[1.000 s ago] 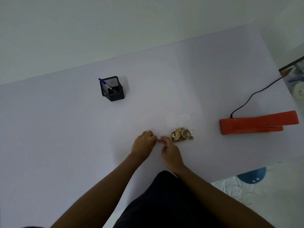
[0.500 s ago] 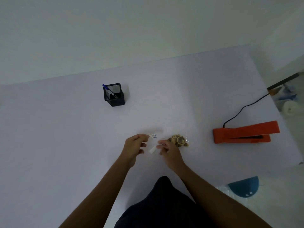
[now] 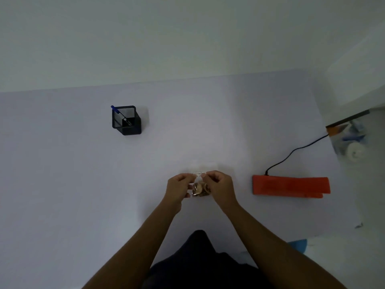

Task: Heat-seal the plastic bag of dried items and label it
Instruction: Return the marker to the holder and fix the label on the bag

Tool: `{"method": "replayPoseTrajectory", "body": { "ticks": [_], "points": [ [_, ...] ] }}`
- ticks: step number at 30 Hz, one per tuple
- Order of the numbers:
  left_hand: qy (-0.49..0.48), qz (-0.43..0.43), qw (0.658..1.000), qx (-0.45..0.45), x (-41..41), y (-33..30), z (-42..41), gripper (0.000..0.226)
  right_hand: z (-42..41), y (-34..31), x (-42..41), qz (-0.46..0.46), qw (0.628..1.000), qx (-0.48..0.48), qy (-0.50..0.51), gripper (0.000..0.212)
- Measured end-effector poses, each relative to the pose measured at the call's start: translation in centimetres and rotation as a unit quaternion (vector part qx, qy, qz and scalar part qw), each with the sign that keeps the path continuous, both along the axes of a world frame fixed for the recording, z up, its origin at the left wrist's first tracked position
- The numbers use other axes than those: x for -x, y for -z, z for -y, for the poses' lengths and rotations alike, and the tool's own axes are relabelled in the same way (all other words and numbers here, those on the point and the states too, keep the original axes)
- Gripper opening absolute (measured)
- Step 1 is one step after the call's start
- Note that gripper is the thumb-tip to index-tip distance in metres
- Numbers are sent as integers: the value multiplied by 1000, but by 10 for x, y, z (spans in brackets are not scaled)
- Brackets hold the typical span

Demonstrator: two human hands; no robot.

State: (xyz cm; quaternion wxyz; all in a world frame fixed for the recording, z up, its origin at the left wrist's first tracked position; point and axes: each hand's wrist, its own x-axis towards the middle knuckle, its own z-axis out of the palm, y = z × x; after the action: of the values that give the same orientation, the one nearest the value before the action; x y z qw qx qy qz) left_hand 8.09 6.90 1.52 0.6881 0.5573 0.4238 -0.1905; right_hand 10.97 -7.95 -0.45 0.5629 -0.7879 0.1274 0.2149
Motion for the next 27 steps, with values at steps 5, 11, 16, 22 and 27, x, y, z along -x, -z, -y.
{"method": "replayPoseTrajectory", "body": {
  "ticks": [5,11,16,22,27],
  "points": [
    [117,36,979,-165,-15,25,15,15,19,20,-17,-6,998,47,-47,16],
    [226,30,929,-292,-28,49,27,22,29,46,-32,-3,988,108,-108,16],
    [255,0,906,-338,-34,57,31,25,26,55,-42,-18,981,137,-137,16],
    [271,-7,899,-344,-38,59,31,22,23,61,-44,-28,978,156,-133,16],
    [281,-3,891,-356,-41,61,31,18,22,60,-47,-41,975,165,-140,18]
  ]
}}
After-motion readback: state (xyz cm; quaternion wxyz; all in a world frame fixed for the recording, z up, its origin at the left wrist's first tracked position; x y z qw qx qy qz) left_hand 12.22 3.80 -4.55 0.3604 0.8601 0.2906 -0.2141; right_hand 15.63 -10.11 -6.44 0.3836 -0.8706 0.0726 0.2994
